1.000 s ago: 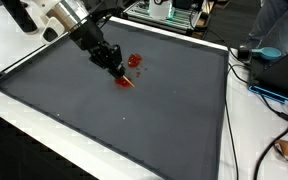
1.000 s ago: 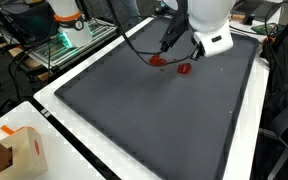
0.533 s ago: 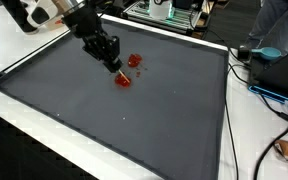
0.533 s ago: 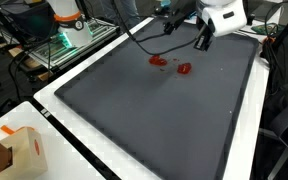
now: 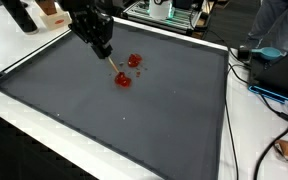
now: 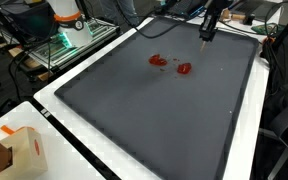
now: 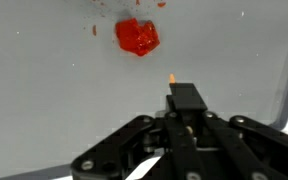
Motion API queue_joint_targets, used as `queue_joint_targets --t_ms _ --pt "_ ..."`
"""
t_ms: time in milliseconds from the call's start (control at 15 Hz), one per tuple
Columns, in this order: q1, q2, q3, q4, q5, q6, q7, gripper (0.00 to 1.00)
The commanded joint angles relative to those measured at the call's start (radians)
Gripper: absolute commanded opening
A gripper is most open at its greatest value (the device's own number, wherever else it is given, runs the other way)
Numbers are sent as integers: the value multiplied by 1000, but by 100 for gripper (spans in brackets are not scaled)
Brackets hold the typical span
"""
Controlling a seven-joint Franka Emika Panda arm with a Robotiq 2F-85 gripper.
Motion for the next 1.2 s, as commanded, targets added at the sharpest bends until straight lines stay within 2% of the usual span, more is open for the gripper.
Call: queue_joint_targets --t_ms 0,733,867,933,1133 --pt "27 -54 -29 -23 -73 -38 38 3" --pt "56 -116 -34 -27 -179 -57 45 3" --pt "46 -92 -24 1 -151 -44 23 3" --pt "47 -92 -23 3 -152 -44 23 13" --pt "47 -91 -23 3 -152 -44 23 13"
